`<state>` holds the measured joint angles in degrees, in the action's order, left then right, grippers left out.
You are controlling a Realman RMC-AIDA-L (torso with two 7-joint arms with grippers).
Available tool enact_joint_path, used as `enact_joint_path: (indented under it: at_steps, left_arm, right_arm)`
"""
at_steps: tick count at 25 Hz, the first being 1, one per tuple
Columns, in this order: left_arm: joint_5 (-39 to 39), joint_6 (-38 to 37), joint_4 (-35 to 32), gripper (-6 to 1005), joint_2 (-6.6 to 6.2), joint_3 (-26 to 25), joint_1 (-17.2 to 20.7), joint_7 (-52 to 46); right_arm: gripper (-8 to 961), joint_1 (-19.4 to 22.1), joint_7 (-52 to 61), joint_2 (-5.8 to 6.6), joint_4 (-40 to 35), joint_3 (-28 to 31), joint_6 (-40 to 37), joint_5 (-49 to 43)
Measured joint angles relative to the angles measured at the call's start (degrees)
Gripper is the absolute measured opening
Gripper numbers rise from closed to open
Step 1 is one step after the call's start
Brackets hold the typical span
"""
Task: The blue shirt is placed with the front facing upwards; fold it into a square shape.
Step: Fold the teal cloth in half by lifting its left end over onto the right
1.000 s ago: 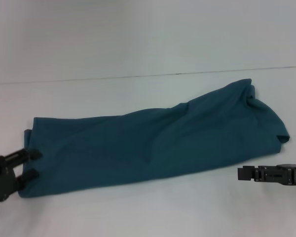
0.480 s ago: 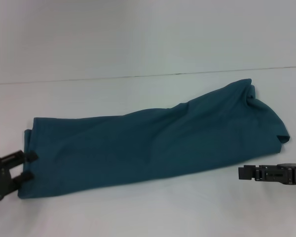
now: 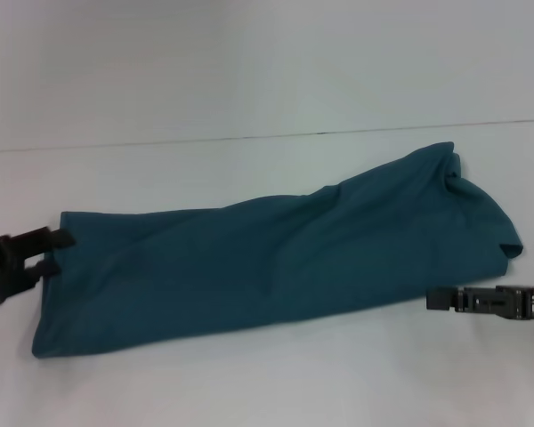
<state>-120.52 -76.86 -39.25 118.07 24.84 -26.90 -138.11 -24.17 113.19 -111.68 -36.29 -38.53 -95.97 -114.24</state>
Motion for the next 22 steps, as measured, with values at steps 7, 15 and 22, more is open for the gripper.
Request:
enact_joint_path:
  at_steps: [7, 15, 22]
  left_arm:
    - [-6.7, 0.9, -2.8, 628, -1.60, 2.7, -3.3, 3.1]
    - [-7.9, 3.5, -2.5, 630, -1.52, 5.1, -3.5, 6.7]
    - [-10.0, 4.2, -2.1, 673, -1.62, 5.3, -4.5, 4.8]
  right_arm:
    - [656, -0.8, 1.1, -0.10, 0.0, 0.7, 0.3, -0.1]
    - [655, -0.8, 1.1, -0.08, 0.2, 1.5, 1.3, -0.3]
    - [655, -0.7, 1.2, 0.05, 0.6, 1.6, 1.6, -0.3]
